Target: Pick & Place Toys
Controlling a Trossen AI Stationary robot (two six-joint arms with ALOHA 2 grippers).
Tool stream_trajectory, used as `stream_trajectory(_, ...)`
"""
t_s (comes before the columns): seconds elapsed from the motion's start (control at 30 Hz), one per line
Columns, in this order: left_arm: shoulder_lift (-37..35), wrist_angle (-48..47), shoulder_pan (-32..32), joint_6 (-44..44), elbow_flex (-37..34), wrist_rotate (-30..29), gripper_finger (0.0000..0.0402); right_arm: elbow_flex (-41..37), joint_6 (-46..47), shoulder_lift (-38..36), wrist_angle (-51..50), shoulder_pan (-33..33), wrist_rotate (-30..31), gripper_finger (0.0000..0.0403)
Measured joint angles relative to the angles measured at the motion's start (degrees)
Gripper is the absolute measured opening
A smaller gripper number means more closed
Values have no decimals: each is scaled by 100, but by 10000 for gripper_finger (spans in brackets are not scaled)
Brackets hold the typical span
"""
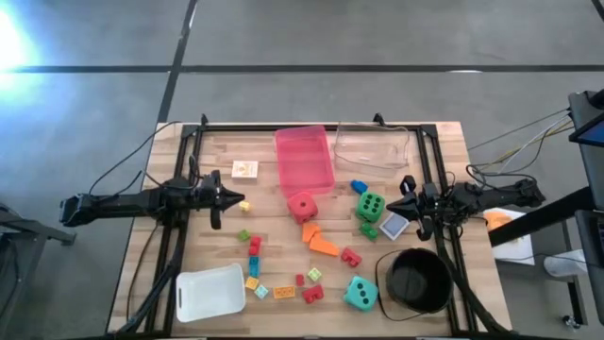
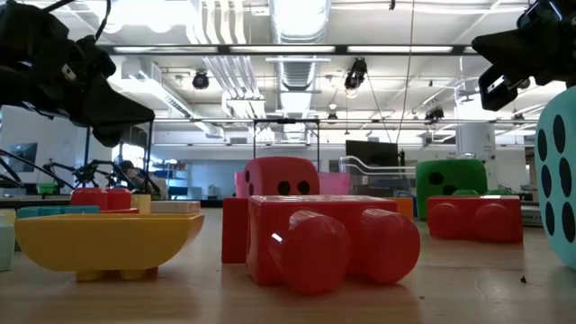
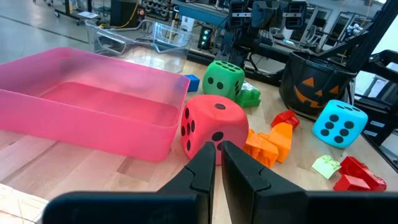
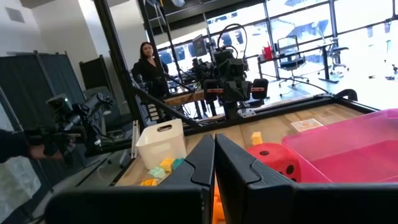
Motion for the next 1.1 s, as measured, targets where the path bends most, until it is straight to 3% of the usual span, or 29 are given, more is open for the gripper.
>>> stream_trajectory(0.23, 2, 206, 1, -204, -7, -35, 32, 1, 0, 1, 2, 0, -2, 9)
stream_trajectory(0.33, -3, 631, -9, -1637, -7, -33, 32, 0, 0, -1, 2, 0, -2, 9)
stream_trajectory(0.47, -3, 839, -10, -4920, -5, -35, 32, 1, -129, -1, 2, 0, 10, 9)
stream_trajectory(0.53, 26, 830, -4, -5825, -6, -243, 32, 0, -502, -1, 2, -2, 37, 9)
stream_trajectory(0.6, 60, 628, -3, -5986, -5, -661, 32, 0, -835, -1, 4, -2, 27, 9)
stream_trajectory(0.67, 81, 504, -3, -6438, -5, -684, 32, 0, -886, 1, 53, -2, 28, 9)
stream_trajectory(0.77, 82, 501, -6, -7109, -5, -634, 32, 0, -615, -12, 144, -3, 56, 9)
stream_trajectory(0.9, 82, 589, 9, -8035, -5, -908, 32, 0, 26, -10, 391, -2, 563, 9)
stream_trajectory(1.1, 82, 1478, 79, -7288, 41, -1035, 33, 0, 1053, -4, 705, -2, 1644, 9)
